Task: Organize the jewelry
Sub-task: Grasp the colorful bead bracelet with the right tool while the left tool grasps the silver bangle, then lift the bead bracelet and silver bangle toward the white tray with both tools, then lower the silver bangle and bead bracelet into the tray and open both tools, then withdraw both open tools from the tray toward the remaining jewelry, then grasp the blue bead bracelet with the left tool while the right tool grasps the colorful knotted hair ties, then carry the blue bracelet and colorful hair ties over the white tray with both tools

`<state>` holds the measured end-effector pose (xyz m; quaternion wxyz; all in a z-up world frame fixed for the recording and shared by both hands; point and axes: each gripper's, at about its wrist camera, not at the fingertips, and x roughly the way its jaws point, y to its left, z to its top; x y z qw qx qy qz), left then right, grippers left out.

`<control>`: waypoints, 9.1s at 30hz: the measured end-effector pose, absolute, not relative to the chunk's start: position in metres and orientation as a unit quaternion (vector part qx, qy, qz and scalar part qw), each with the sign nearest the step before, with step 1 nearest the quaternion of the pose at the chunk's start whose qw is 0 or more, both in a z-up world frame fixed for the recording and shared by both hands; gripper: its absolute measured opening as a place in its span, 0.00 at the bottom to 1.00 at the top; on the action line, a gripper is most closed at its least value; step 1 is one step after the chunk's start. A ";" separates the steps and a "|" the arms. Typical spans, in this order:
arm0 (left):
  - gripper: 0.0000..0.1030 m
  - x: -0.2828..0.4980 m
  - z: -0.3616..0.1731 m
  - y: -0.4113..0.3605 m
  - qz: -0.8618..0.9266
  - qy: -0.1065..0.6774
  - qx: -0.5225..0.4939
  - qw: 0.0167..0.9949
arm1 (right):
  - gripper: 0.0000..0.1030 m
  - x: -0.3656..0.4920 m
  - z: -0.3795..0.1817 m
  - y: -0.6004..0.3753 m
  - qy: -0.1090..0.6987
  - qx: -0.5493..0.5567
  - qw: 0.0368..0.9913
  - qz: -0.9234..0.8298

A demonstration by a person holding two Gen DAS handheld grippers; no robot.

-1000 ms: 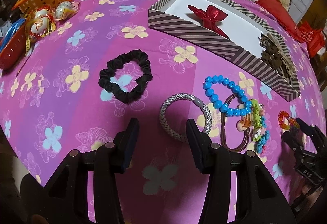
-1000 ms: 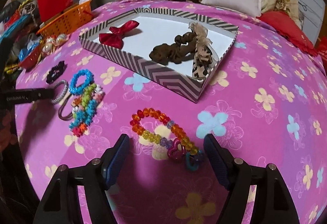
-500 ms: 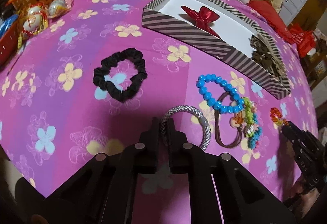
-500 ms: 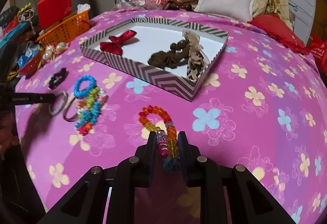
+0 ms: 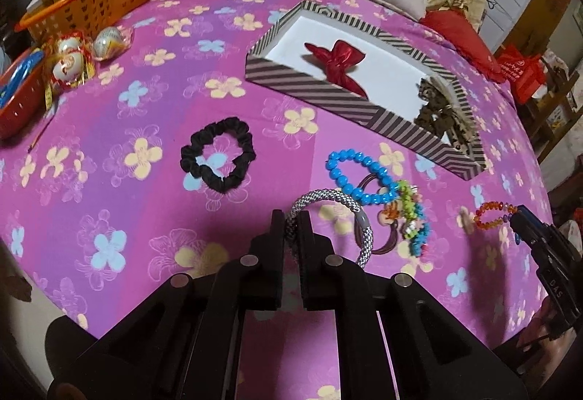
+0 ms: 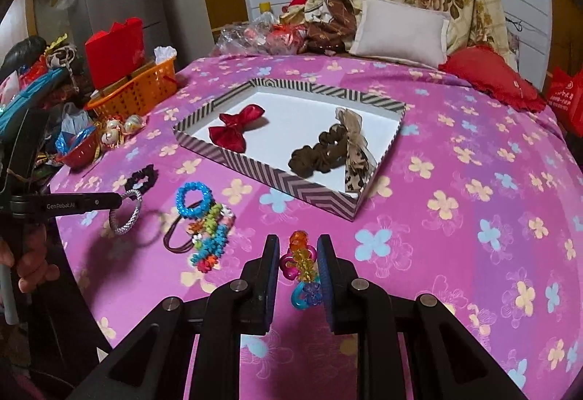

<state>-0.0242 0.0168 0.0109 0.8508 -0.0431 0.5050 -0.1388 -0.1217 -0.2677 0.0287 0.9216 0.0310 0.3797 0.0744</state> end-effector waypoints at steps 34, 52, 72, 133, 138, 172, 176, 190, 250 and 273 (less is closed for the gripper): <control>0.05 -0.027 0.034 0.012 -0.127 0.484 -0.024 0.865 | 0.19 -0.116 0.047 -0.259 0.373 0.016 0.925 0.076; 0.05 -0.013 0.040 -0.010 -0.124 0.478 0.001 0.869 | 0.19 -0.094 0.044 -0.252 0.379 0.021 0.921 0.087; 0.05 0.056 0.055 -0.054 -0.135 0.466 0.010 0.874 | 0.19 -0.007 0.063 -0.253 0.371 0.048 0.921 0.103; 0.48 0.040 0.028 -0.080 -0.116 0.459 0.064 0.878 | 0.53 -0.033 0.030 -0.261 0.390 0.084 0.915 0.059; 0.48 0.018 0.028 -0.064 -0.122 0.465 0.050 0.875 | 0.53 -0.053 0.027 -0.257 0.394 0.080 0.914 0.057; 0.48 0.032 -0.024 -0.040 -0.074 0.538 -0.010 0.840 | 0.53 -0.086 -0.007 -0.243 0.432 0.086 0.894 0.080; 0.48 0.027 -0.024 -0.043 -0.075 0.533 0.016 0.843 | 0.53 -0.083 -0.009 -0.243 0.433 0.091 0.893 0.084; 0.38 0.029 -0.016 -0.021 -0.104 0.534 -0.030 0.839 | 0.53 -0.079 -0.013 -0.238 0.441 0.092 0.888 0.091; 0.07 -0.002 0.012 0.001 -0.160 0.521 -0.031 0.838 | 0.17 -0.103 0.019 -0.221 0.391 0.069 0.910 0.118; 0.07 -0.006 0.069 -0.014 -0.162 0.482 -0.014 0.861 | 0.17 -0.106 0.043 -0.230 0.373 0.075 0.918 0.115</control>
